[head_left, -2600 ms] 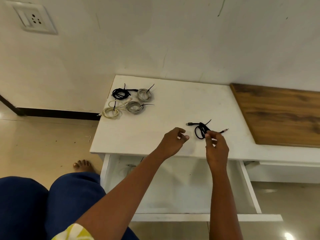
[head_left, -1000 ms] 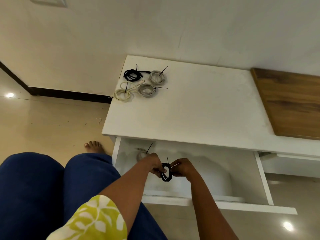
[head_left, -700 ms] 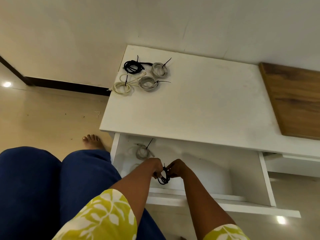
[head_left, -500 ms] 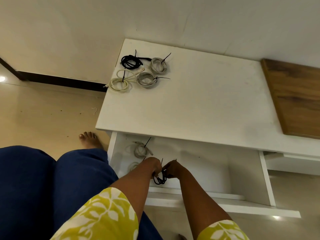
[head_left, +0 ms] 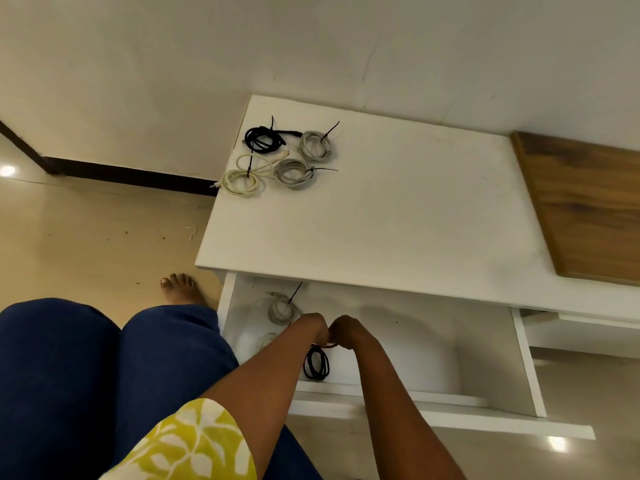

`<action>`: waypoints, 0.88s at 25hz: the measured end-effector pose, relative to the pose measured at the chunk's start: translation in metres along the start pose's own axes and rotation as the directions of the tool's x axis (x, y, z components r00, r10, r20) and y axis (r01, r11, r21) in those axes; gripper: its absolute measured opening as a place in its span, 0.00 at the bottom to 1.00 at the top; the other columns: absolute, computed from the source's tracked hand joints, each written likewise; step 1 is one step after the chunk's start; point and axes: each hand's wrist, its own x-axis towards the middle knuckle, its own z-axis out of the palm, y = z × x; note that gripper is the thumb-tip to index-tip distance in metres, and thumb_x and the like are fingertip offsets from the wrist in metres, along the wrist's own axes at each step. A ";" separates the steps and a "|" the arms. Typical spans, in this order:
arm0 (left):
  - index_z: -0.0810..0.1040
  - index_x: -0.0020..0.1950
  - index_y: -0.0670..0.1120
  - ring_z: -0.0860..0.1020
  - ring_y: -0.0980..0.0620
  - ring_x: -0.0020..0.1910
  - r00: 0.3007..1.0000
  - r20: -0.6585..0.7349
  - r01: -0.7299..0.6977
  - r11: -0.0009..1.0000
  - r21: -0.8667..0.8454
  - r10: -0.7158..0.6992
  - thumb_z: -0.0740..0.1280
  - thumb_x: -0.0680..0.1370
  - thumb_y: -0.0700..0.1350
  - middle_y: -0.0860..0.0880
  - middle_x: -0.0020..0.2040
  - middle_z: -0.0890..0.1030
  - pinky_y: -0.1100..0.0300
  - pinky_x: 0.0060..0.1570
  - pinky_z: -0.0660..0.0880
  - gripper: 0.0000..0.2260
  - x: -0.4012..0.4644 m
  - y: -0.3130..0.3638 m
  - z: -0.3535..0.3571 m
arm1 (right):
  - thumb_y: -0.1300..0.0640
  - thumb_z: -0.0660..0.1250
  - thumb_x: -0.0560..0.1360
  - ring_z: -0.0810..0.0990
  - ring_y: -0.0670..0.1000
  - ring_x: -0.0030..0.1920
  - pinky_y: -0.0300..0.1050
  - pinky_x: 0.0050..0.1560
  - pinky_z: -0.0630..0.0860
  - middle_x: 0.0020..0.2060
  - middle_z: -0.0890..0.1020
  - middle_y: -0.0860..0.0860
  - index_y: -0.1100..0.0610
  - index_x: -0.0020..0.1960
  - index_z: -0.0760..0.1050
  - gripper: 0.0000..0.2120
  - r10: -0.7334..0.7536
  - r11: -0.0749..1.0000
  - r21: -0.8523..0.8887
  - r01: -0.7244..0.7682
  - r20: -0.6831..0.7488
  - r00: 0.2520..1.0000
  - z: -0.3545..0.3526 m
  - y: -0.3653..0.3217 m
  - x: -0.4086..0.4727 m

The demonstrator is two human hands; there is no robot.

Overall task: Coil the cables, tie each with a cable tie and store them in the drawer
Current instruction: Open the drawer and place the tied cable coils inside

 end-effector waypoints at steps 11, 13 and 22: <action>0.80 0.56 0.41 0.76 0.51 0.44 0.879 -0.403 -0.384 0.879 -0.281 0.255 0.69 0.75 0.45 0.44 0.48 0.81 0.61 0.45 0.71 0.12 -0.091 -0.025 -0.066 | 0.59 0.60 0.78 0.79 0.52 0.47 0.39 0.42 0.71 0.51 0.81 0.54 0.59 0.55 0.77 0.10 -0.194 0.907 0.195 0.374 -0.595 0.780 -0.059 -0.002 -0.105; 0.80 0.54 0.43 0.77 0.52 0.46 0.809 -0.533 -0.507 0.754 -0.417 0.249 0.71 0.73 0.44 0.47 0.46 0.81 0.61 0.47 0.71 0.11 -0.106 -0.050 -0.077 | 0.56 0.61 0.78 0.78 0.49 0.46 0.38 0.42 0.72 0.50 0.81 0.52 0.56 0.55 0.77 0.09 -0.215 0.831 0.230 0.506 -0.707 0.674 -0.073 -0.018 -0.108; 0.78 0.52 0.45 0.77 0.58 0.43 0.261 -0.821 -0.814 0.341 -0.470 -0.508 0.69 0.74 0.36 0.48 0.53 0.78 0.69 0.45 0.75 0.09 -0.078 -0.125 -0.109 | 0.59 0.62 0.78 0.78 0.53 0.54 0.36 0.51 0.69 0.53 0.81 0.55 0.61 0.58 0.76 0.11 0.040 0.519 0.516 0.681 -0.811 0.584 -0.110 -0.139 -0.042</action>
